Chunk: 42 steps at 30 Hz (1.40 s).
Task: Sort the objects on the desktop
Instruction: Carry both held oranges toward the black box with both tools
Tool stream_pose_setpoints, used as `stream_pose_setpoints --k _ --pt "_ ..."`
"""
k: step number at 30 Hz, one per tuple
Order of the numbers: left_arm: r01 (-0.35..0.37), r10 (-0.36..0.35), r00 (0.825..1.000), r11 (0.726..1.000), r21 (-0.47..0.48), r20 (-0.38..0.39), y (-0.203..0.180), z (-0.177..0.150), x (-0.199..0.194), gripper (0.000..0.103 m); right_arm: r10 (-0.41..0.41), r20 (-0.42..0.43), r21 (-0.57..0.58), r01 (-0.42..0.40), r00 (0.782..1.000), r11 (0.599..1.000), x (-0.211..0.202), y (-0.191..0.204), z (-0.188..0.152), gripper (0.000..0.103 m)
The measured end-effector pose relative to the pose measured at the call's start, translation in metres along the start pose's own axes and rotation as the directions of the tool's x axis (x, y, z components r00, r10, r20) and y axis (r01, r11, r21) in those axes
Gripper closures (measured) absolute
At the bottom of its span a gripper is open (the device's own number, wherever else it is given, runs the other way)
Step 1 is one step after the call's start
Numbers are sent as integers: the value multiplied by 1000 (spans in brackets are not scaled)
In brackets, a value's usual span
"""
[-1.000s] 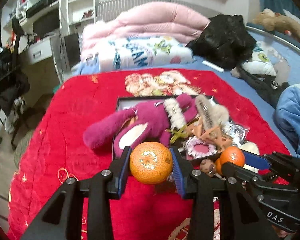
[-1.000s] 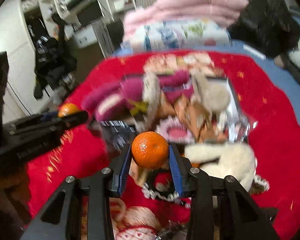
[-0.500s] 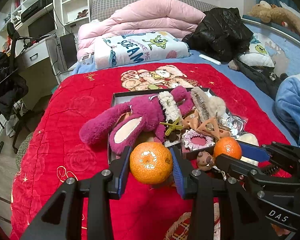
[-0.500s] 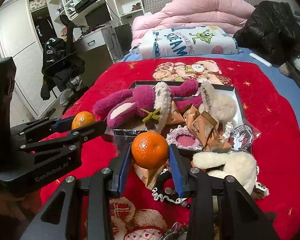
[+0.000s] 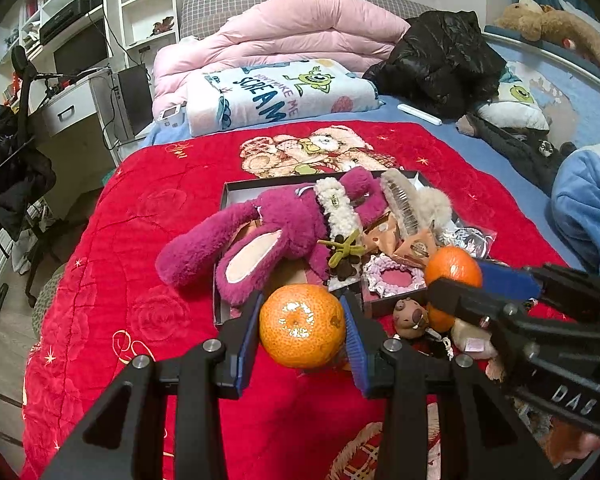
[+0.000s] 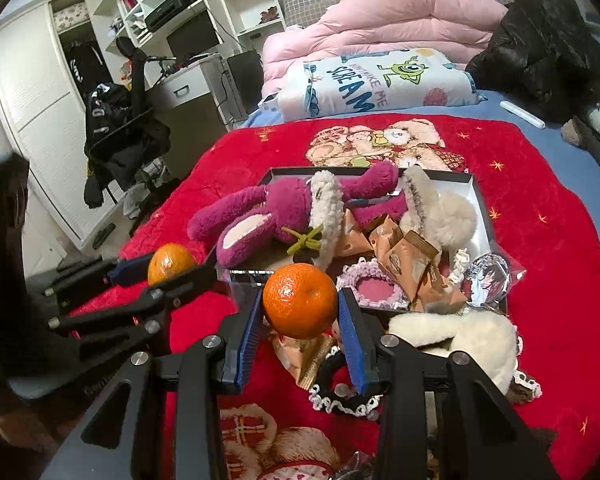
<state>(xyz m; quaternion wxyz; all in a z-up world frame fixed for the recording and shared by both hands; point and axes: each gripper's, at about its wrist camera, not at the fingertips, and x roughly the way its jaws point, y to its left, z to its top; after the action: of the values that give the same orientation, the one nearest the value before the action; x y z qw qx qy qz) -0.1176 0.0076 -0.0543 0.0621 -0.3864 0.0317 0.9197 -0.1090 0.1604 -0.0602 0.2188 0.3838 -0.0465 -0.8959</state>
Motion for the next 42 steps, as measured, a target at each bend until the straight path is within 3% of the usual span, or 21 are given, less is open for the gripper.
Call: stream_pose_setpoints --k 12,18,23,31,37,39,42 --pt "28 -30 999 997 -76 -14 21 8 21 63 4 -2 25 -4 1000 1000 10 -6 8 67" --pt "63 -67 997 994 -86 -41 26 18 37 63 11 -15 44 -10 1000 999 22 -20 16 66" --pt "130 -139 987 985 -110 -77 31 29 63 63 31 -42 59 -29 999 998 41 -27 24 66" --pt "85 -103 984 989 -124 -146 42 22 103 63 110 -80 39 -107 991 993 78 -10 29 67" --pt "54 -89 985 973 -226 -148 71 18 111 63 151 -115 63 -144 982 988 99 -10 25 66" --pt "78 -117 983 964 -255 -141 75 17 110 63 152 -118 65 -146 981 987 104 -8 28 66" --pt "69 -103 985 971 -229 -141 70 19 110 64 151 -137 70 -143 979 987 115 -5 33 66"
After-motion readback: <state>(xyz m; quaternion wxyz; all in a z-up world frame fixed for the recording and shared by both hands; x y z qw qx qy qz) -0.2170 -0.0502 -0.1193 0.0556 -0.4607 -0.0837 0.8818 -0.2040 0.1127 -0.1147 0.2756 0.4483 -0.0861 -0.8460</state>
